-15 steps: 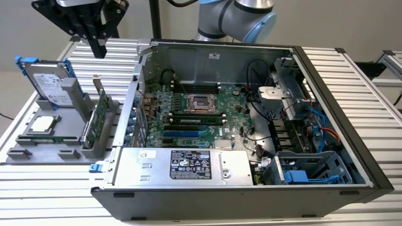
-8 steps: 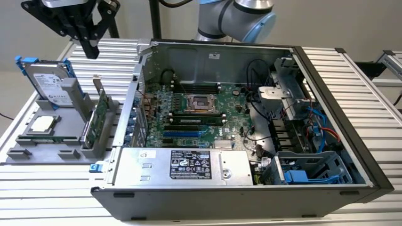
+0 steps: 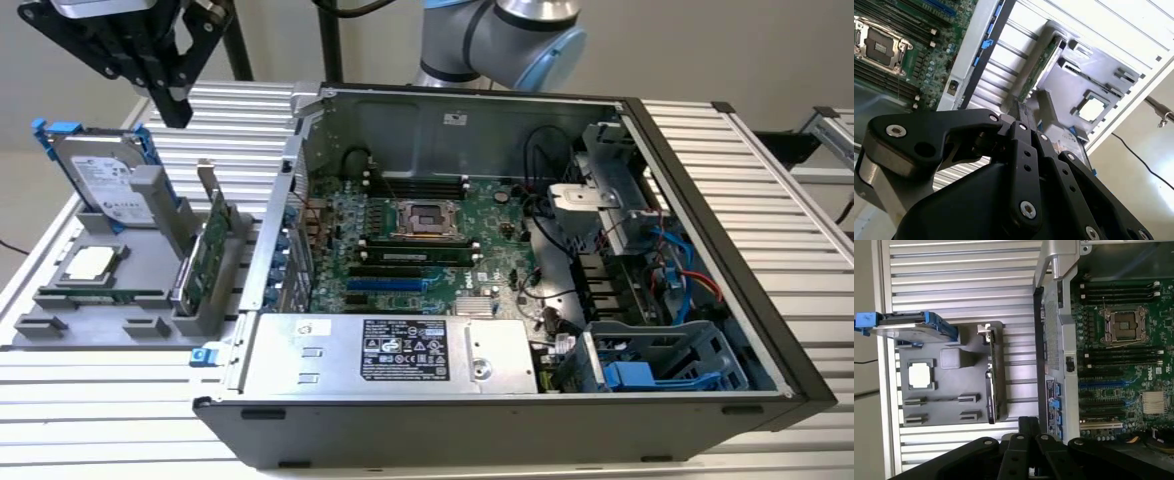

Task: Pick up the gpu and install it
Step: 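Reach for the gpu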

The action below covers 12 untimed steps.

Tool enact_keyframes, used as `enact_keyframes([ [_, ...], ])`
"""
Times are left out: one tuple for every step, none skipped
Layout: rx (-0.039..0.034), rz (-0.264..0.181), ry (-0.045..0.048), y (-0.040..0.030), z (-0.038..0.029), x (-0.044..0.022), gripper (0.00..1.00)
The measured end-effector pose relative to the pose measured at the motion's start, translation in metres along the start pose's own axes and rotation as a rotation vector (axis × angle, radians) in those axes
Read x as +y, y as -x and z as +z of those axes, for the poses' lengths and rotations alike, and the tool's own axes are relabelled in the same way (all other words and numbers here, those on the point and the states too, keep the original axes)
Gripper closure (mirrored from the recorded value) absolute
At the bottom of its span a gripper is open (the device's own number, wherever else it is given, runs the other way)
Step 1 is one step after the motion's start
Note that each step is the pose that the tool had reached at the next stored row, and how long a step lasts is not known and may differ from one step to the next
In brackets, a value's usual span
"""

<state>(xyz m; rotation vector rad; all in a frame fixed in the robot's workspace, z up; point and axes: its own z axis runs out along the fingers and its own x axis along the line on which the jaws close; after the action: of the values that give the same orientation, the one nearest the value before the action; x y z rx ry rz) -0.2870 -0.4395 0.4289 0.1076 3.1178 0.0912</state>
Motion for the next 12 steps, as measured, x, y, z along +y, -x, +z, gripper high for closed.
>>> enact_keyframes([
  [0.0, 0.0, 0.0002, -0.0015, 0.0, -0.0005, 1.0],
  [0.0, 0.0, 0.0003, -0.003, -0.0001, -0.001, 1.0],
  [0.0, 0.0, 0.0005, -0.0046, -0.0002, -0.0015, 1.0],
  [0.0, 0.0, 0.0006, -0.0061, -0.0002, -0.002, 1.0],
  [0.0, 0.0, 0.0007, -0.0077, -0.0003, -0.0025, 1.0],
  [0.0, 0.0, 0.001, -0.0091, -0.0003, -0.003, 1.0],
  [0.0, 0.0, 0.0012, -0.0107, -0.0004, -0.0037, 1.0],
  [0.0001, 0.0, 0.0013, -0.0122, -0.0005, -0.0043, 1.0],
  [0.0001, 0.0, 0.0015, -0.0137, -0.0005, -0.005, 1.0],
  [0.0001, 0.0, 0.0017, -0.0152, -0.0006, -0.0056, 1.0],
  [0.0001, 0.0, 0.0019, -0.0167, -0.0007, -0.0063, 1.0],
  [0.0002, 0.0, 0.0021, -0.0181, -0.0008, -0.0071, 1.0],
])
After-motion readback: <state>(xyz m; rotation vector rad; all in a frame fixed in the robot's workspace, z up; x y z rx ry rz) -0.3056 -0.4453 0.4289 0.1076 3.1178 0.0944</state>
